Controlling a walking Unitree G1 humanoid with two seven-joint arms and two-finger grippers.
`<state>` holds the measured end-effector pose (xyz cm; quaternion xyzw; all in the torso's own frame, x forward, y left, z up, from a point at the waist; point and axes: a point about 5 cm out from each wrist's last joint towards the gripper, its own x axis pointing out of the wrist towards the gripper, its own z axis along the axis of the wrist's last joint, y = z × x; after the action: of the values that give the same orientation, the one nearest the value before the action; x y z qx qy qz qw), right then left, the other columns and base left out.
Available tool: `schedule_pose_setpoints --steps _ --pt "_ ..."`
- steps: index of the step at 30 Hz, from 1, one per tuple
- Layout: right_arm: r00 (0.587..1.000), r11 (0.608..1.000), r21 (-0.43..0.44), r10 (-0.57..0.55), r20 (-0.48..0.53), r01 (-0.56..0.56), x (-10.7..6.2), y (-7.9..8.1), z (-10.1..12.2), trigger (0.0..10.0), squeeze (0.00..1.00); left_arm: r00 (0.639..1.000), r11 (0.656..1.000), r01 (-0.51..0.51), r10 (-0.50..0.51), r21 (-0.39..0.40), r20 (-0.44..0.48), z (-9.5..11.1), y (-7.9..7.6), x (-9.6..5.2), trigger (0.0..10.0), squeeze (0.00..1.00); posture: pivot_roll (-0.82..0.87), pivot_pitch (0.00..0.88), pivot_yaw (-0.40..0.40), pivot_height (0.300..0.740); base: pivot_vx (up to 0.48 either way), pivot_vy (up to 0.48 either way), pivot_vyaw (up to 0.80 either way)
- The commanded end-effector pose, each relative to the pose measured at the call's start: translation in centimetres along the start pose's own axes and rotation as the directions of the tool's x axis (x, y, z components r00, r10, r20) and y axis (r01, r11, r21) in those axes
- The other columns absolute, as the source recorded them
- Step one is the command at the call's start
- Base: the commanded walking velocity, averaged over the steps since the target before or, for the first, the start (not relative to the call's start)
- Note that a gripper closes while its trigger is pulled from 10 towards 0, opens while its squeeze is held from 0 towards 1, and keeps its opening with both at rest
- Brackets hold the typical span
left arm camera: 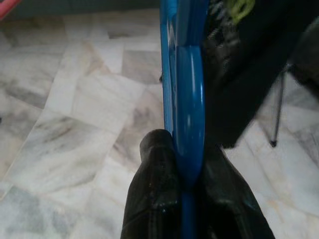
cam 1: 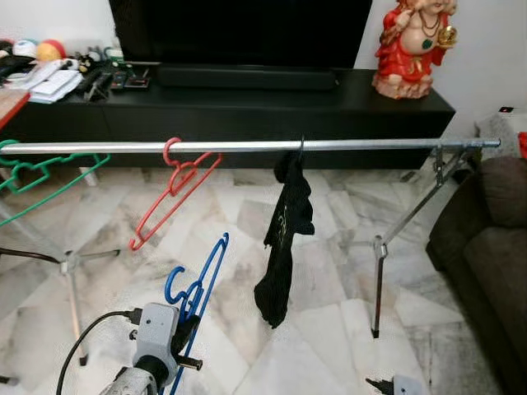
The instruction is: Hang hanger
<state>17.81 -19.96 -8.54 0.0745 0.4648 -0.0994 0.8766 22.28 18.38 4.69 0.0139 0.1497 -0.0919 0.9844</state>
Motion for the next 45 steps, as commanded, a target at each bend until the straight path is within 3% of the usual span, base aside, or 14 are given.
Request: schedule_pose_setpoints --steps 1,7,10,14,17,21,27,34,38,45 --pt "1.0 1.0 0.003 -0.022 -0.011 0.022 -0.1 -0.8 -0.4 10.0 0.0 1.0 1.0 0.002 -0.002 -0.004 0.001 0.0 -0.2 0.0 10.0 0.0 0.04 0.183 -0.055 0.74 0.352 0.0 0.0" --pt "1.0 1.0 0.005 -0.015 -0.01 0.015 -0.1 -0.8 -0.4 10.0 0.0 1.0 1.0 0.008 -0.008 -0.007 -0.004 0.0 -0.4 0.0 10.0 0.0 0.04 0.183 -0.059 0.74 0.351 0.0 0.0" --pt "1.0 1.0 0.002 -0.012 -0.011 0.012 -0.1 -0.8 -0.3 10.0 0.0 0.998 0.997 0.056 -0.054 0.059 -0.04 -0.4 -1.1 0.1 10.0 0.0 0.04 0.183 -0.062 0.74 0.331 0.0 0.0" --pt "1.0 1.0 0.001 -0.014 -0.013 0.014 -0.1 -0.8 -0.4 10.0 0.0 0.996 0.994 0.071 -0.066 0.082 -0.056 -0.6 -1.3 0.2 10.0 0.0 0.04 0.185 -0.066 0.74 0.073 0.0 0.0" --pt "1.0 1.0 0.003 -0.014 -0.012 0.014 -0.1 -0.8 -0.3 10.0 0.0 0.999 0.997 0.042 -0.041 0.06 -0.015 0.2 -1.1 0.6 10.0 0.0 0.04 0.185 -0.066 0.74 0.0 0.0 0.0" --pt "1.0 1.0 -0.005 -0.013 -0.01 0.013 -0.1 -0.9 -0.3 10.0 0.0 1.0 0.996 0.023 -0.023 0.09 0.001 0.5 -0.9 0.8 10.0 0.0 0.04 0.185 -0.068 0.74 0.0 0.0 0.0" --pt "1.0 1.0 -0.016 0.011 0.002 -0.011 -0.1 -0.7 -0.2 10.0 0.0 1.0 0.996 -0.009 0.009 0.089 0.003 0.6 -0.8 0.8 10.0 0.0 0.04 0.184 -0.066 0.74 0.0 -0.405 0.0" --pt "1.0 0.999 -0.025 0.021 -0.004 -0.021 -0.1 -0.6 -0.2 10.0 0.0 0.996 0.992 -0.091 0.089 0.086 0.024 0.9 0.2 0.8 10.0 0.0 0.04 0.176 -0.065 0.74 0.0 -0.44 0.78" --pt "1.0 1.0 -0.005 0.011 -0.012 -0.011 -0.1 -0.5 -0.4 10.0 0.0 0.998 0.988 -0.069 0.07 0.141 -0.007 0.7 0.0 0.9 10.0 0.0 0.04 0.173 -0.064 0.74 0.0 -0.293 0.0" --pt "1.0 1.0 -0.003 0.013 -0.009 -0.013 -0.1 -0.4 -0.3 10.0 0.0 0.998 0.987 -0.064 0.068 0.147 -0.018 0.3 -0.1 0.9 10.0 0.0 0.04 0.174 -0.066 0.74 0.0 0.0 0.0"
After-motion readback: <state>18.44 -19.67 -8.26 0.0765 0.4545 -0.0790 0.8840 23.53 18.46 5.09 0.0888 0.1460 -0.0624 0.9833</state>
